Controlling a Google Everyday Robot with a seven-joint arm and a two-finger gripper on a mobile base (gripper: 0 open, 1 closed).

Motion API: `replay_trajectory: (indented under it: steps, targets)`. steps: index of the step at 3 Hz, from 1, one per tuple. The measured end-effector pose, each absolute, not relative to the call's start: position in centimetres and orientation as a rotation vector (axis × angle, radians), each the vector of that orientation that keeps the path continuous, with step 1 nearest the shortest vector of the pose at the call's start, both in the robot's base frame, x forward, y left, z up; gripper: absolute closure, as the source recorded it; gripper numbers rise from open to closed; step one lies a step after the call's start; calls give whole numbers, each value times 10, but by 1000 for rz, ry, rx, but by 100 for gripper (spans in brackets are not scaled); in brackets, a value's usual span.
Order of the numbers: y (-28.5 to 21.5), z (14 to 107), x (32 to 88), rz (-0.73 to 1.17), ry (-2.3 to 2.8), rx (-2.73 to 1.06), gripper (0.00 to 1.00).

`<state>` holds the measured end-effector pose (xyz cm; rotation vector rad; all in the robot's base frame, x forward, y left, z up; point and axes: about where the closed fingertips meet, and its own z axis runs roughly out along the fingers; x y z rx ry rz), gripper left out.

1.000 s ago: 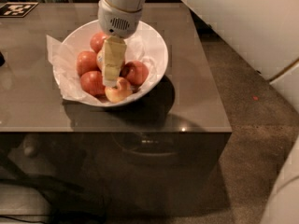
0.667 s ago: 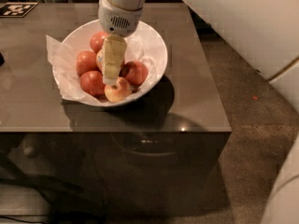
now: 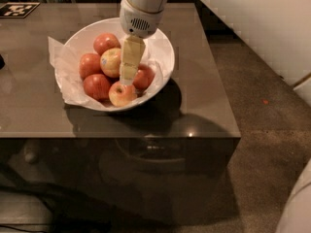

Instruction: Pick apple from white bowl

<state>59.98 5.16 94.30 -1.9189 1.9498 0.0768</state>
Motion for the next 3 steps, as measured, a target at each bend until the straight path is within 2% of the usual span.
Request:
replay_trajectory:
  steps: [3]
  targets:
    - [76, 931, 595, 112, 1950, -1943, 0]
